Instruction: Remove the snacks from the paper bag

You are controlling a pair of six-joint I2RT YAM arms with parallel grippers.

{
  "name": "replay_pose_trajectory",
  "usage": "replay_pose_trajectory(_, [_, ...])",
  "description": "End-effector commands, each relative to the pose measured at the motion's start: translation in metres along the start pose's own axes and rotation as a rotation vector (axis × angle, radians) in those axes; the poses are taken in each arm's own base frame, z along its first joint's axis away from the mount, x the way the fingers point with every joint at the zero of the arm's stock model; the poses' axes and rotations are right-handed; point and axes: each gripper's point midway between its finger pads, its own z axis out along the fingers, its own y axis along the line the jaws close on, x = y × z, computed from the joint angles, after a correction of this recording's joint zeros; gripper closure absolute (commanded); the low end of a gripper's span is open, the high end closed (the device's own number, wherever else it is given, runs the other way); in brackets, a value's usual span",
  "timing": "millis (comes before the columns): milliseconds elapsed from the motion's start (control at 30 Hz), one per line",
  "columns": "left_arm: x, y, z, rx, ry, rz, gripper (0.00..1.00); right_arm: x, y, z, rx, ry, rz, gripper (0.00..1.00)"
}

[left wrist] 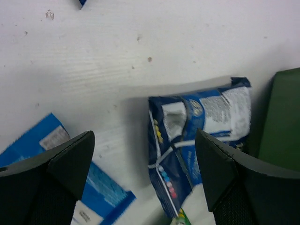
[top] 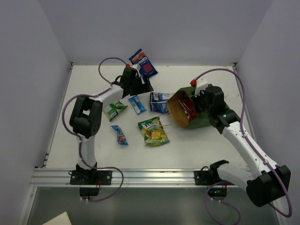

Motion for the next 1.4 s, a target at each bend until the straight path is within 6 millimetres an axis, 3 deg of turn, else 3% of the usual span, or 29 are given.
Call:
replay_pose_trajectory(0, [-0.047, -0.096, -0.096, 0.151, -0.236, 0.129, 0.06, -0.031, 0.006, -0.016, -0.053, -0.080, -0.039, 1.00])
replay_pose_trajectory(33, [-0.039, -0.107, -0.106, 0.170, -0.234, 0.144, 0.08, -0.036, 0.008, -0.018, -0.067, -0.089, -0.045, 1.00])
replay_pose_trajectory(67, [-0.018, -0.123, -0.120, 0.197, -0.220, 0.159, 0.10, -0.036, 0.008, -0.019, -0.071, -0.087, -0.053, 1.00])
replay_pose_trajectory(133, [0.004, -0.142, -0.129, 0.240, -0.204, 0.124, 0.11, -0.041, 0.009, -0.021, -0.082, -0.100, -0.059, 1.00])
replay_pose_trajectory(167, [0.023, -0.141, -0.128, 0.244, -0.175, 0.104, 0.11, -0.042, 0.012, -0.023, -0.099, -0.107, -0.069, 1.00])
replay_pose_trajectory(200, [0.039, -0.160, -0.136, 0.293, -0.153, 0.066, 0.12, -0.045, 0.013, -0.024, -0.108, -0.120, -0.073, 1.00])
replay_pose_trajectory(267, [0.043, -0.187, -0.144, 0.391, -0.210, 0.069, 0.14, -0.046, 0.018, -0.027, -0.133, -0.133, -0.081, 1.00])
replay_pose_trajectory(300, [0.060, -0.199, -0.143, 0.407, -0.207, 0.107, 0.15, -0.046, 0.024, -0.028, -0.167, -0.134, -0.083, 1.00])
replay_pose_trajectory(400, [0.076, -0.224, -0.136, 0.442, -0.207, 0.164, 0.18, -0.047, 0.033, -0.031, -0.224, -0.124, -0.086, 1.00])
replay_pose_trajectory(500, [0.090, -0.225, -0.125, 0.414, -0.157, 0.103, 0.19, -0.054, 0.035, -0.035, -0.232, -0.139, -0.059, 1.00])
replay_pose_trajectory(700, [0.116, -0.207, -0.100, 0.304, -0.104, 0.023, 0.19, -0.056, 0.041, -0.038, -0.256, -0.167, -0.004, 1.00])
replay_pose_trajectory(900, [0.118, -0.200, -0.073, 0.235, -0.102, -0.020, 0.19, -0.048, 0.052, -0.038, -0.305, -0.165, 0.033, 1.00])
replay_pose_trajectory(1000, [0.120, -0.202, -0.062, 0.209, -0.081, -0.017, 0.26, -0.047, 0.056, -0.040, -0.329, -0.166, 0.045, 1.00])
replay_pose_trajectory(1100, [0.122, -0.202, -0.054, 0.201, -0.073, -0.029, 0.43, -0.046, 0.059, -0.040, -0.341, -0.173, 0.058, 1.00])
replay_pose_trajectory(1133, [0.122, -0.203, -0.054, 0.201, -0.073, -0.031, 0.59, -0.046, 0.059, -0.041, -0.341, -0.177, 0.063, 1.00])
replay_pose_trajectory(1233, [0.119, -0.207, -0.057, 0.214, -0.078, -0.029, 0.86, -0.041, 0.056, -0.037, -0.317, -0.170, 0.072, 1.00])
replay_pose_trajectory(1300, [0.116, -0.208, -0.061, 0.217, -0.085, -0.024, 0.97, -0.038, 0.053, -0.034, -0.299, -0.168, 0.076, 1.00])
replay_pose_trajectory(1367, [0.110, -0.211, -0.072, 0.232, -0.101, -0.012, 1.00, -0.036, 0.050, -0.032, -0.279, -0.172, 0.079, 1.00])
